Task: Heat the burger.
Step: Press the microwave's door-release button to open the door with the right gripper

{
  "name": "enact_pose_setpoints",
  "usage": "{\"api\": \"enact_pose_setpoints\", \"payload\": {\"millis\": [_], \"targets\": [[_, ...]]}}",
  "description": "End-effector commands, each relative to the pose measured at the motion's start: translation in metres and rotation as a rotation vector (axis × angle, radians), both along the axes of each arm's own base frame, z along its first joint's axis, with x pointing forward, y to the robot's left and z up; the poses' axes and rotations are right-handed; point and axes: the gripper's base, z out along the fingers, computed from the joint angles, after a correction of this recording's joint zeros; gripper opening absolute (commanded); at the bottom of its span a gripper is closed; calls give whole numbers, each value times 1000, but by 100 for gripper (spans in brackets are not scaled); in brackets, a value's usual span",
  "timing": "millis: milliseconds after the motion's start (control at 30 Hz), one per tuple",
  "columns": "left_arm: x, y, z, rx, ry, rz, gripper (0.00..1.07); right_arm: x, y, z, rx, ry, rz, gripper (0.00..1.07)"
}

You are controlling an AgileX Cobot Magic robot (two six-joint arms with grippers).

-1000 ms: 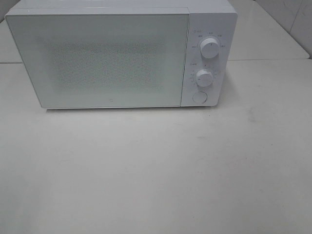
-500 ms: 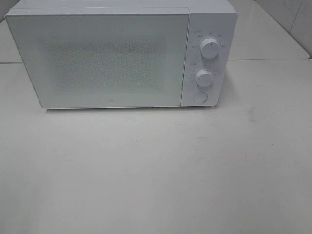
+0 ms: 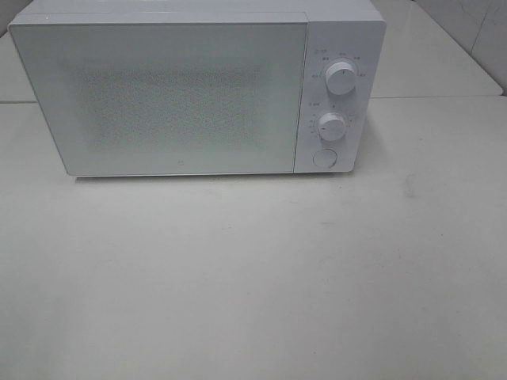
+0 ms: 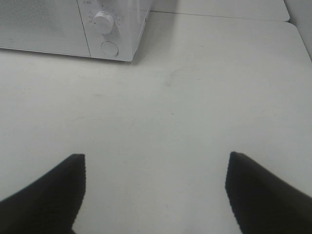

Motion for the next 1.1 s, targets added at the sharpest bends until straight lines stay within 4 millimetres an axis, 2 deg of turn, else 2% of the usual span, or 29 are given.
{"api": "enact_pose_setpoints", "payload": {"millis": [33, 233, 600, 633, 667, 733, 967, 1000, 1067, 1100], "targets": [[-3, 0, -1, -9, -27, -5, 103, 1, 0, 14, 8, -93, -9, 76], [-3, 0, -1, -9, -27, -5, 103, 19, 2, 23, 16, -125, -10, 76], [-3, 0, -1, -9, -27, -5, 103, 74, 10, 36, 18, -141, -6, 76], [-3, 0, -1, -9, -27, -5, 103, 74, 10, 36, 18, -141, -6, 76], [-3, 0, -1, -9, -27, -5, 103, 84, 11, 37, 18, -140, -6, 76], [-3, 0, -1, -9, -27, -5, 103, 88, 12, 37, 18, -139, -6, 76], [-3, 0, -1, -9, -27, -5, 103, 128, 17, 33, 17, -132, -3, 76], [-3, 0, -1, -9, -27, -5, 103, 128, 17, 33, 17, -132, -3, 76], [-3, 0, -1, -9, -27, -5, 103, 144, 19, 31, 17, -135, -2, 76], [-3, 0, -1, -9, -27, -5, 103, 144, 19, 31, 17, -135, -2, 76]]}}
